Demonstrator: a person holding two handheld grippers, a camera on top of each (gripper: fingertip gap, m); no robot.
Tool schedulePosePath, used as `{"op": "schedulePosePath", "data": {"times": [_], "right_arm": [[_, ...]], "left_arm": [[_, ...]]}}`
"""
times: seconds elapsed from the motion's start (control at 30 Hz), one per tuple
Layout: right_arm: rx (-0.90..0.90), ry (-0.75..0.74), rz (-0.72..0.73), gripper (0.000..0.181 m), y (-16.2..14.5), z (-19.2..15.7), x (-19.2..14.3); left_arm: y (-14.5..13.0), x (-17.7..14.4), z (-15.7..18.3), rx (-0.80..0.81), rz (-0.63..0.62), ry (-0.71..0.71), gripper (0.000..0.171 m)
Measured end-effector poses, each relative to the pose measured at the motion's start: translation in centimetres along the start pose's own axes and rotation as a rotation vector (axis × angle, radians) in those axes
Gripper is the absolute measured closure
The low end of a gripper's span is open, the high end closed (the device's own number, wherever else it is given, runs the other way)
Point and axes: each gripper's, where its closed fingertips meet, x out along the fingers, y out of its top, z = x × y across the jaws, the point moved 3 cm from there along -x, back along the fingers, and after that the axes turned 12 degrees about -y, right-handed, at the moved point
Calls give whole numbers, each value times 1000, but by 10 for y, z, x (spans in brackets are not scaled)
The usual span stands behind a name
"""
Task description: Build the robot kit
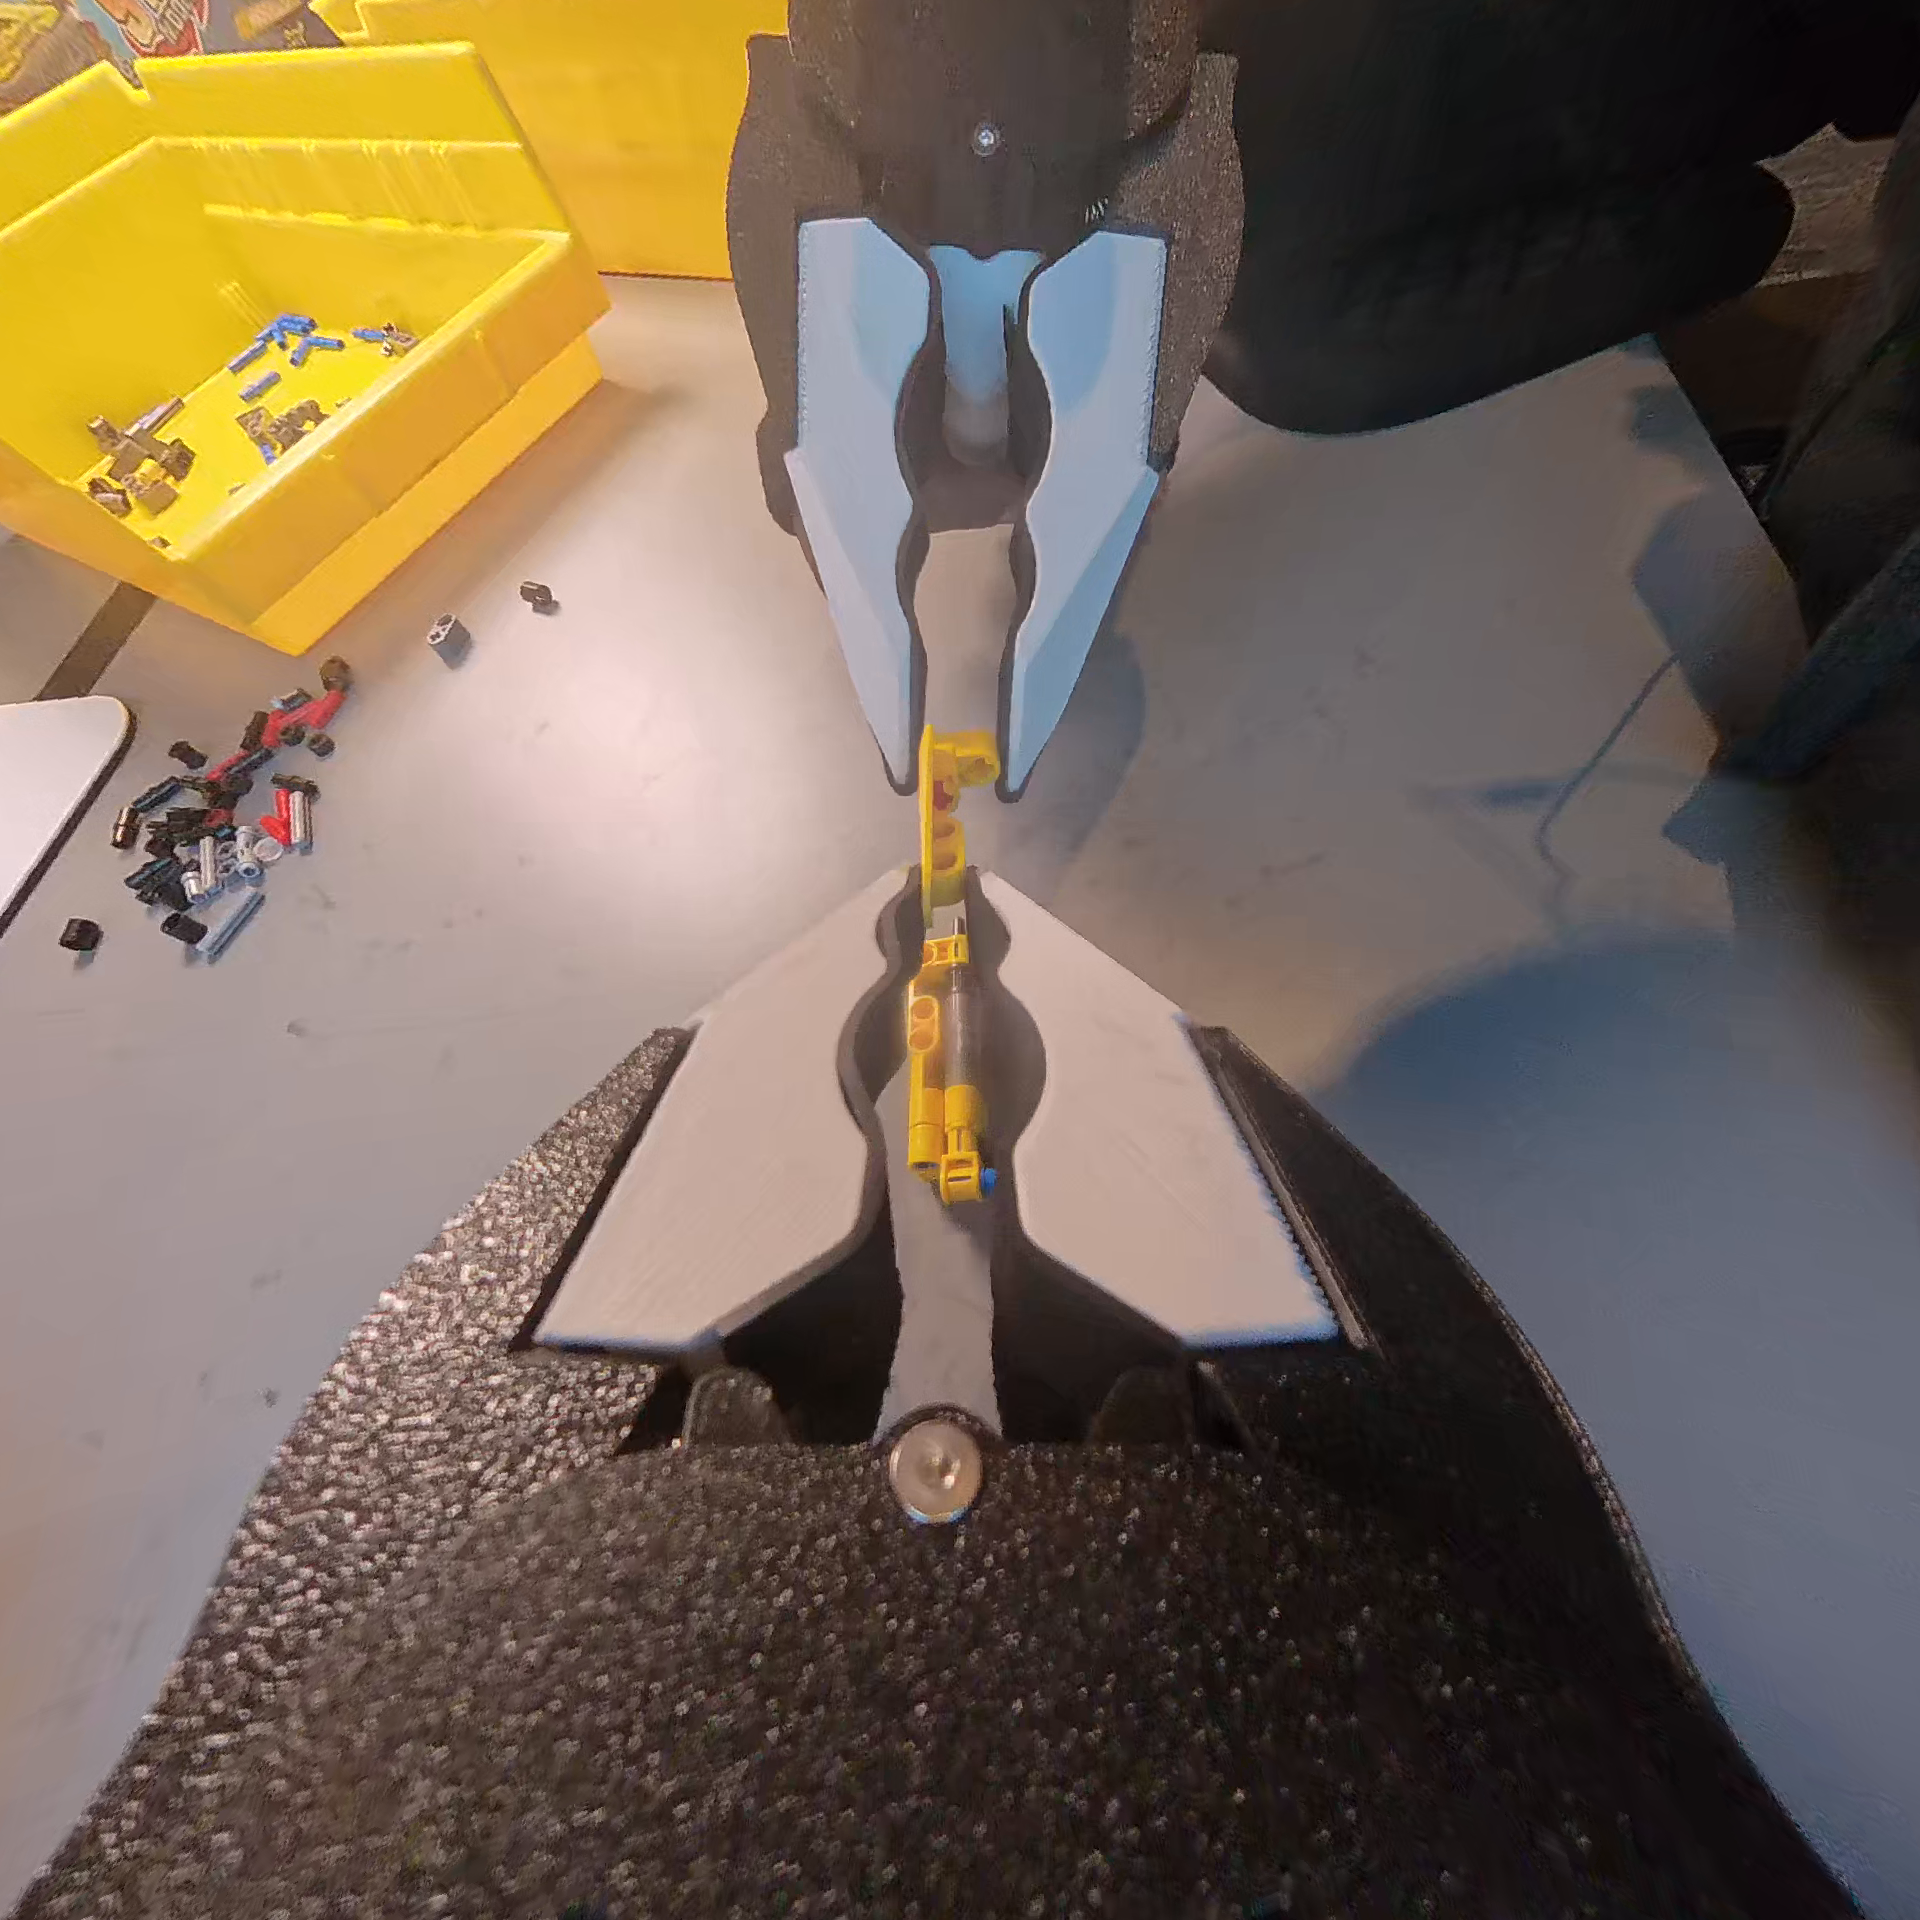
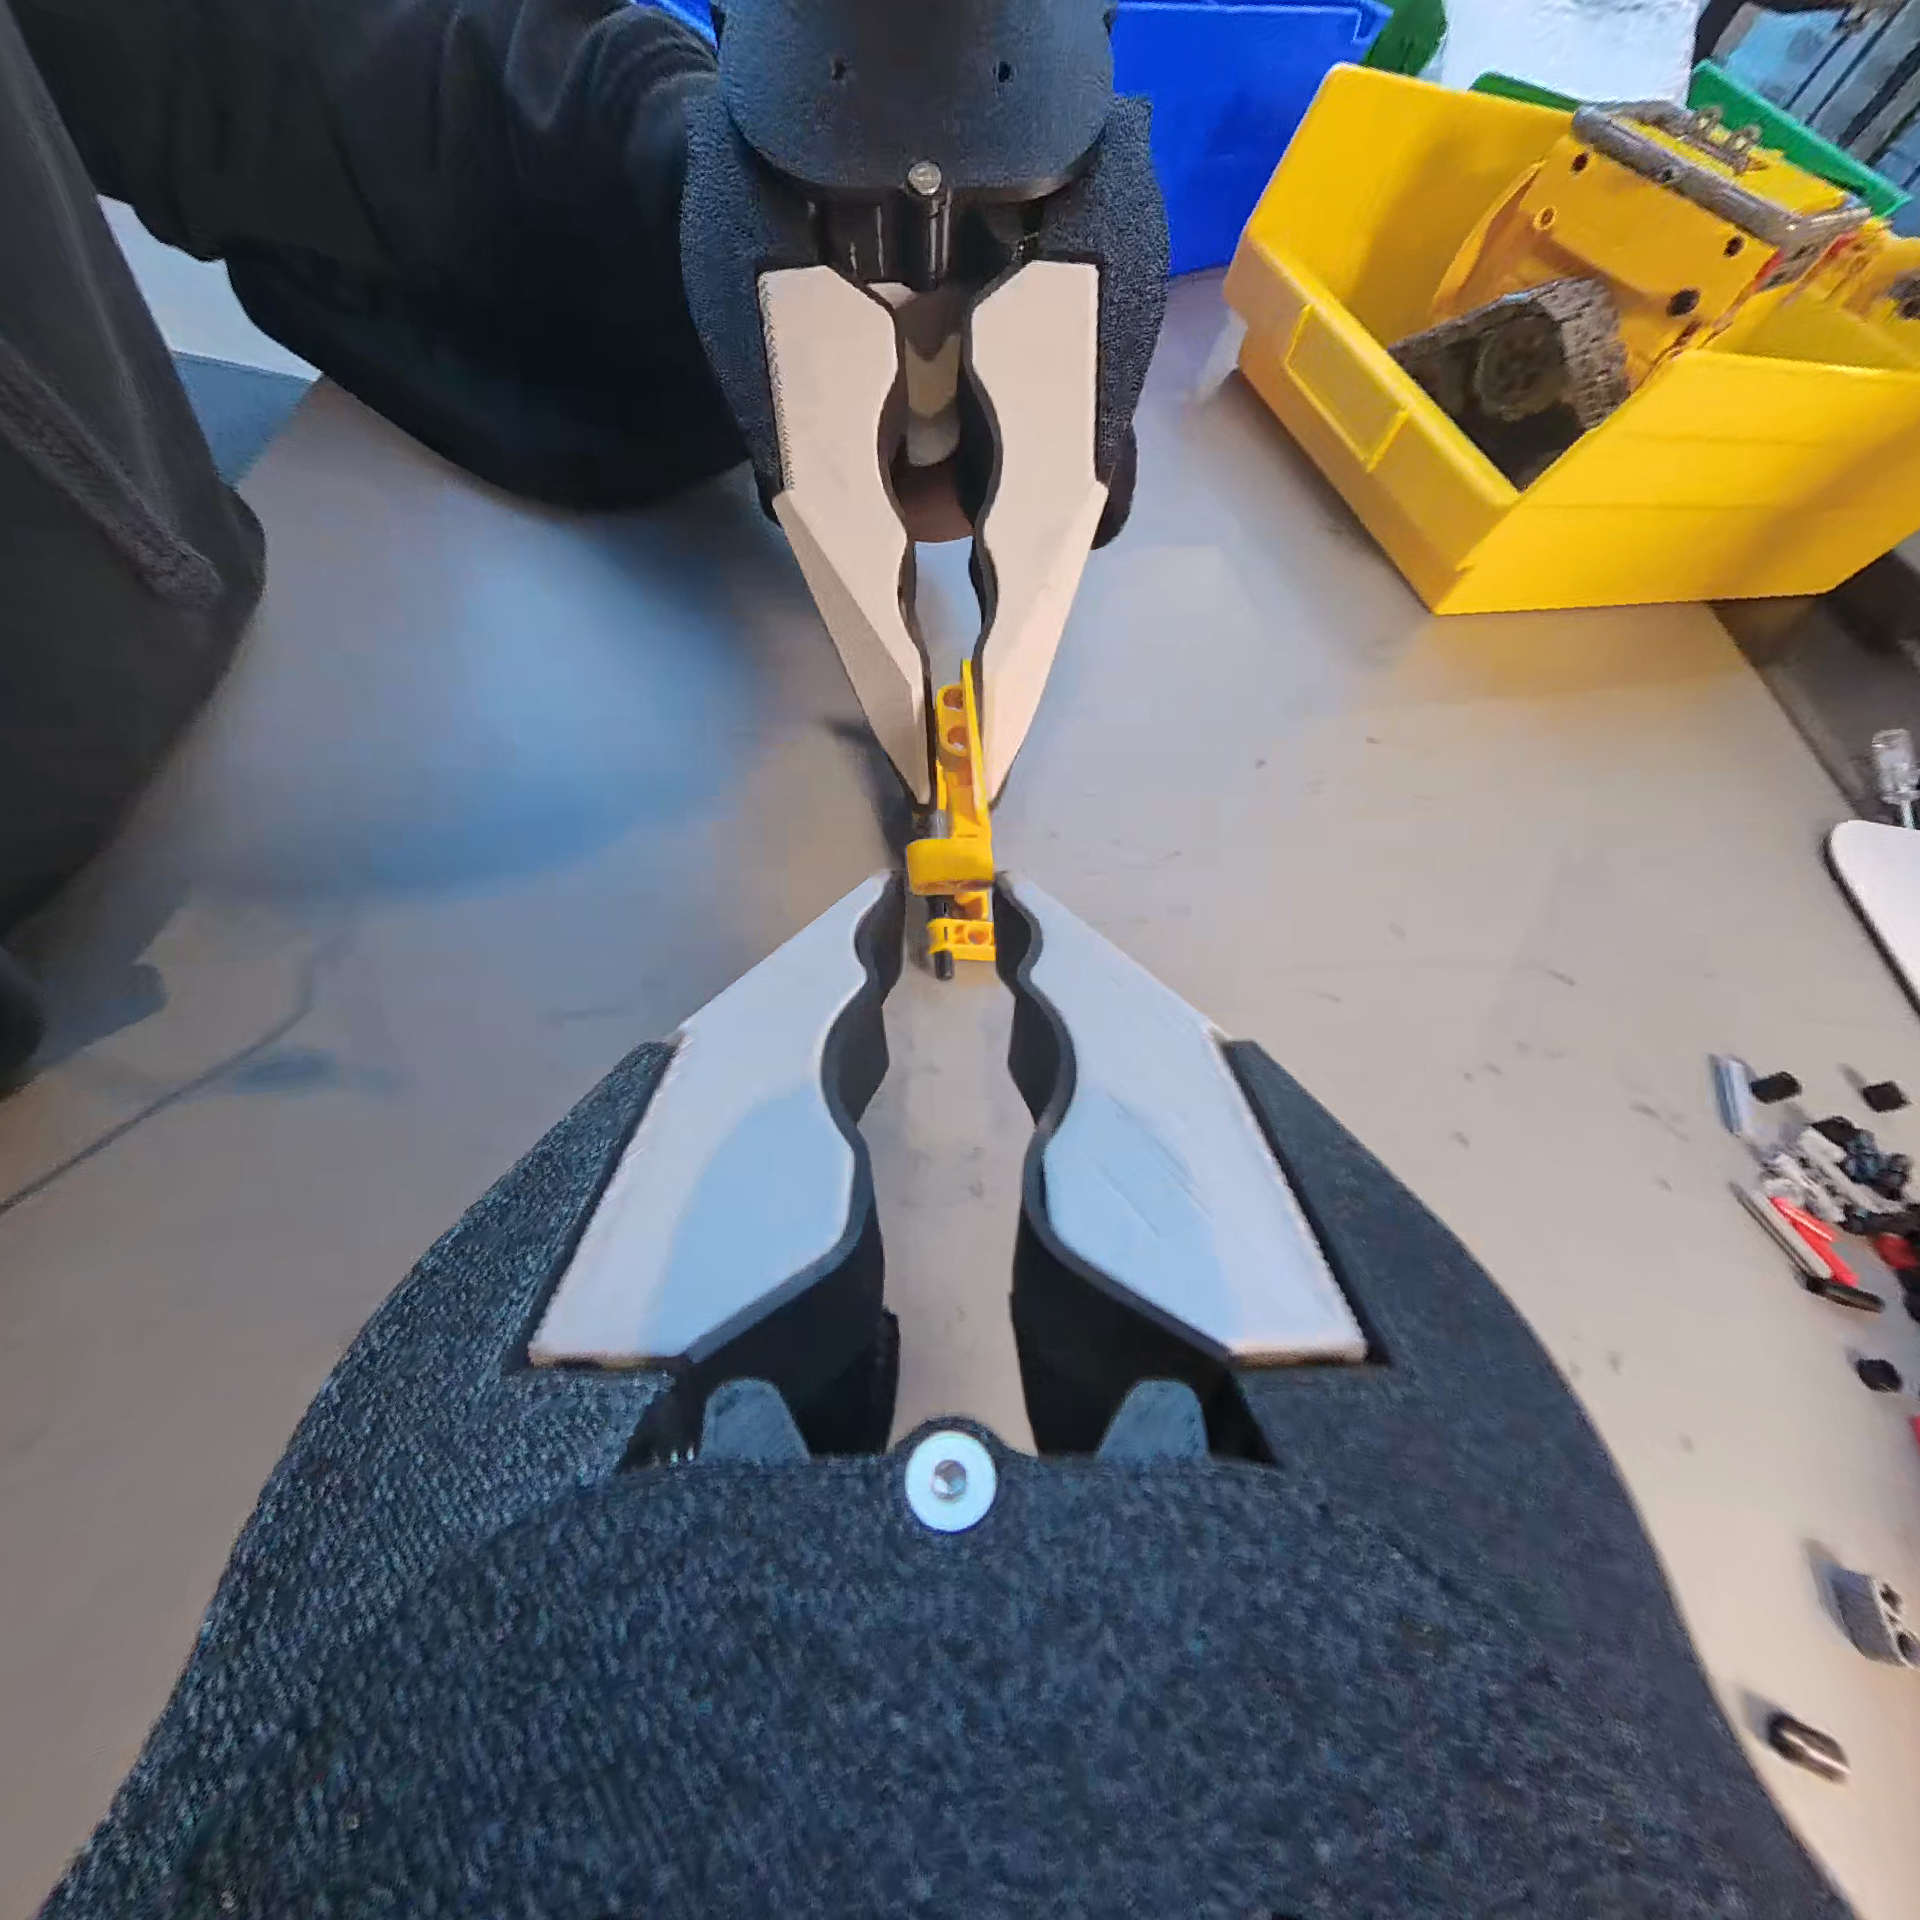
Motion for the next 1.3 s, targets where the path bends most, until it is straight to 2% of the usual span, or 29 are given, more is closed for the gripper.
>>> {"op": "schedulePosePath", "data": {"times": [0.4, 0.6, 0.7, 0.9, 1.0, 1.17, 1.3], "right_arm": [[34, -7, 15, 166, 3, 4, 2], [68, -49, -65, 166, -16, 20, -1], [67, -67, -121, 166, -27, 25, -3], [67, -39, -188, 166, -38, 20, 1], [66, -34, -210, 166, -41, 19, 3], [69, -39, -222, 166, -43, 19, 3], [82, -32, -210, 166, -42, 19, 3]], "left_arm": [[-3, -3, -4, -53, 13, 4, 166], [-20, -25, -13, -209, -21, -23, 137], [-28, -34, -11, -292, -37, -83, 130], [-46, -18, 3, -278, -167, -138, 133], [-50, -8, 5, -258, -208, -129, 144], [-48, -5, 3, -216, -210, -98, 148], [-36, -9, 0, -200, -134, -84, 148]]}}
